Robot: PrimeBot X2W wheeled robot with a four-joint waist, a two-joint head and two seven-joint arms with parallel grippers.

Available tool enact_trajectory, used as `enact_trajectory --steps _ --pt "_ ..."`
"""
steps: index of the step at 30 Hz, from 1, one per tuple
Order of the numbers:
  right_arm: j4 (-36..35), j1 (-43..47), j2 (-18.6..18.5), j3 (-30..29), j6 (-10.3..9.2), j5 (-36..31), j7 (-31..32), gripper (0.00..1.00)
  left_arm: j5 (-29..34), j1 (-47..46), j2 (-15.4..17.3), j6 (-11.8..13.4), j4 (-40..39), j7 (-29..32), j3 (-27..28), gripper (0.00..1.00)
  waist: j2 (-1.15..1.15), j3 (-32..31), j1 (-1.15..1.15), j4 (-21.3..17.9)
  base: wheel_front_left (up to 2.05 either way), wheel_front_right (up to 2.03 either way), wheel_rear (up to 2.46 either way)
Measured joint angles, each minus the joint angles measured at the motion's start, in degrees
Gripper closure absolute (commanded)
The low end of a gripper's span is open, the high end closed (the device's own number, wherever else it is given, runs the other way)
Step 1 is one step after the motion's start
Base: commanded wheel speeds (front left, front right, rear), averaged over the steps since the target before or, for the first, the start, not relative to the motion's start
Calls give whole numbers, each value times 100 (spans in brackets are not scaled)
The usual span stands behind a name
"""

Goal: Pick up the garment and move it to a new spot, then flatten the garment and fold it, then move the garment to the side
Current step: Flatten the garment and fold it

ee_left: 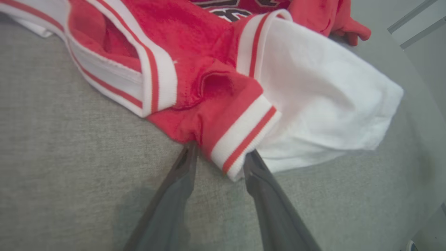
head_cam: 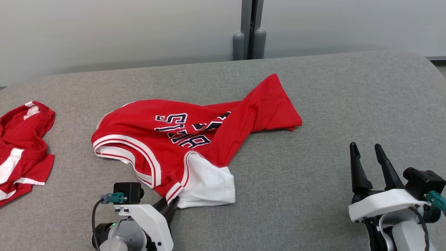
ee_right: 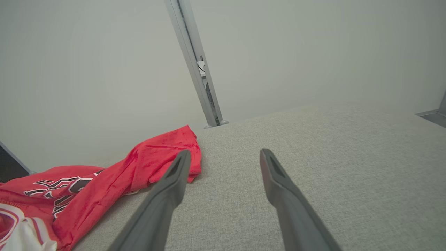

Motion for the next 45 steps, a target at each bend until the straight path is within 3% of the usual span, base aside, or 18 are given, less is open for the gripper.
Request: enact_trajectory --steps 9,16,24,25,26,27,28,34,45 --pt "31 9 -1 -37 0 -2 -16 0 34 161 219 49 -469 -86 34 100 0 -70 0 150 0 0 0" --pt "81 56 0 -18 0 -11 -18 0 -92 517 770 272 -983 33 471 100 0 -139 0 341 0 0 0" --pt "199 41 2 55 0 -15 67 0 -254 488 1221 252 -672 208 753 100 0 -191 0 438 0 0 0" --pt "200 38 1 51 0 -25 81 0 -253 476 1249 253 -605 200 770 98 0 -188 0 434 0 0 0" --pt "204 36 0 46 0 -38 114 0 -252 470 1270 255 -531 182 788 80 0 -184 0 428 0 0 0" --pt "205 36 1 40 0 -58 119 0 -249 460 1281 256 -458 162 791 51 0 -181 0 422 0 0 0" --pt "207 35 1 33 0 -64 123 0 -241 448 1274 265 -432 140 783 0 0 -179 0 415 0 0 0" --pt "209 36 1 18 0 -74 162 0 -242 419 1148 311 -457 9 738 0 0 -179 0 393 0 0 0" --pt "210 62 2 29 0 -60 153 0 196 760 1333 772 -1337 -579 824 0 0 -243 0 518 0 0 0"
